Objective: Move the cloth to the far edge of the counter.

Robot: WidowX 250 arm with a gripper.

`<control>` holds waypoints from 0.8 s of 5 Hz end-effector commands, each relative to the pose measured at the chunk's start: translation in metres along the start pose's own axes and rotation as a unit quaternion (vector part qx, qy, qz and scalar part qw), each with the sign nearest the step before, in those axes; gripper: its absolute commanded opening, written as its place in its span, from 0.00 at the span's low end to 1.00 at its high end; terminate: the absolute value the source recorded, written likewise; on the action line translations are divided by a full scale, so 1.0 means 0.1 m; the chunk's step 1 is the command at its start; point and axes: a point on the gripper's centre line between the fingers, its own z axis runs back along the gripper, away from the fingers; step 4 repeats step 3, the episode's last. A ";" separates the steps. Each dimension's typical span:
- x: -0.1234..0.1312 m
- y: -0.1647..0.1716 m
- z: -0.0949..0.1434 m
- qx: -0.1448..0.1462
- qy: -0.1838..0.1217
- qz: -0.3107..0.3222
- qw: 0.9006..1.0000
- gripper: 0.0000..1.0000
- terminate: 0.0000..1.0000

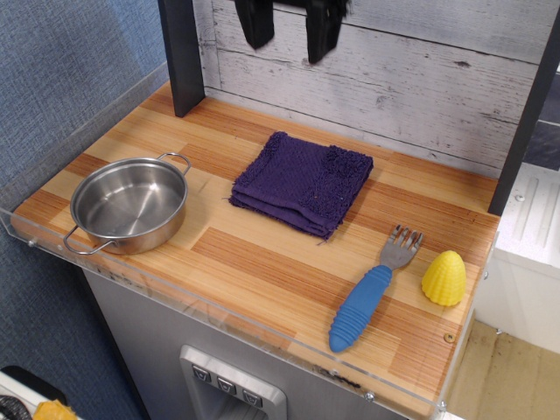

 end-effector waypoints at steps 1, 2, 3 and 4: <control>-0.23 0.00 0.50 0.011 0.000 -0.029 1.000 1.00 0.00; -0.23 0.00 0.50 0.011 0.000 -0.029 1.000 1.00 0.00; -0.23 0.00 0.50 0.011 0.000 -0.029 1.000 1.00 1.00; -0.23 0.00 0.50 0.011 0.000 -0.029 1.000 1.00 1.00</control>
